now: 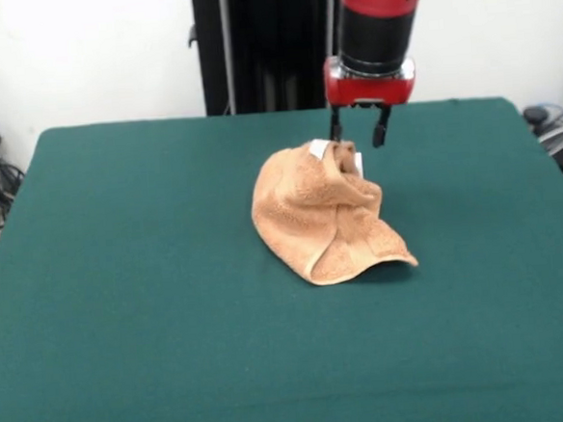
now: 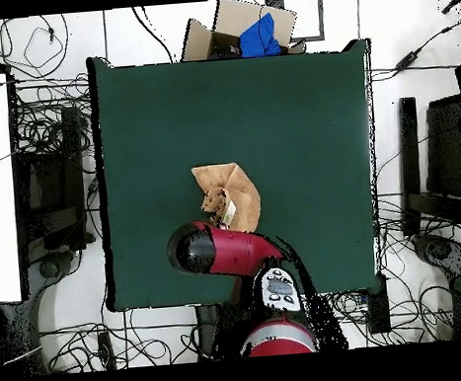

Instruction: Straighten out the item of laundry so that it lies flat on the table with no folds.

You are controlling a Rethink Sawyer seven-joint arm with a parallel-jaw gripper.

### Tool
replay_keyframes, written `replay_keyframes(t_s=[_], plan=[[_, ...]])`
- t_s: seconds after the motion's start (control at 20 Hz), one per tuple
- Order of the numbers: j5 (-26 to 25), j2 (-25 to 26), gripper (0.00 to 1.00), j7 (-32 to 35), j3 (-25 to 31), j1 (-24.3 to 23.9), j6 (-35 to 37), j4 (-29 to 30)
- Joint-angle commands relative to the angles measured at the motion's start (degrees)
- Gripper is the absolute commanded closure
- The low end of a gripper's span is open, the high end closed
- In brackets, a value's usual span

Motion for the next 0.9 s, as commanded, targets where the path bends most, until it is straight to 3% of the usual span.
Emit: replay_keyframes(t_s=[0.05, 0.65, 0.9], plan=[[1.49, 2.6, 0.0, 8.45, 0.76, 0.55, 5.59, -8.19], [-0.48, -0.57, 0.0, 6.52, 0.8, -2.47, 10.82, -6.73], [-2.17, -4.3, 0.0, 3.48, 0.98, -4.74, 15.27, -5.05]])
